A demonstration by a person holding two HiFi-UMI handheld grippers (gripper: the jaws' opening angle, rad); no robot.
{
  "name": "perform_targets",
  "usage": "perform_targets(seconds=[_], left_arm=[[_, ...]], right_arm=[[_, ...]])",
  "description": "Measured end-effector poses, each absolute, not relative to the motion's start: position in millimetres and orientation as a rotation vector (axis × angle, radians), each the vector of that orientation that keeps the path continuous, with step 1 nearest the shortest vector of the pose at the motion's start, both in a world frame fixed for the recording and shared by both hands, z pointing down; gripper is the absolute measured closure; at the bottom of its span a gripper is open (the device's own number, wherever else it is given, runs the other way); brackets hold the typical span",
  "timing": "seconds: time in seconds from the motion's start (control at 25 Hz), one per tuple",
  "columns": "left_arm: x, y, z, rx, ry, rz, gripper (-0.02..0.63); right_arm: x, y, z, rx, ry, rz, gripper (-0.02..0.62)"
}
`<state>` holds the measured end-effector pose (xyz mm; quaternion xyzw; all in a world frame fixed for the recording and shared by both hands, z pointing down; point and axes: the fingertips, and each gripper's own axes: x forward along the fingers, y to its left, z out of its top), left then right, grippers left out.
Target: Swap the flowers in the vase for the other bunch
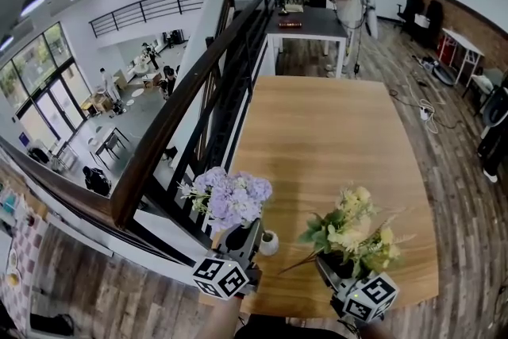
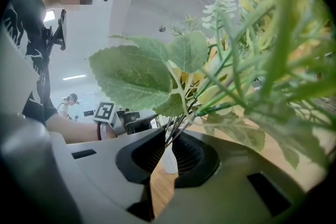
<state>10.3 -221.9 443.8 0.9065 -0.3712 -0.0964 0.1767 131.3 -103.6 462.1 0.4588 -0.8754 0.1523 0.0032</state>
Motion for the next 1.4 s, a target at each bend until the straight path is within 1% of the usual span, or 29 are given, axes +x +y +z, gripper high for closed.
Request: perform_targets(seconds=[1.4], left_arm=[[-37.2, -202.6, 388.3, 2.593, -1.147, -0.37, 0.555]], right_arm=[[101.2, -102.0, 456.6, 1.396, -2.806, 0.479, 0.537]])
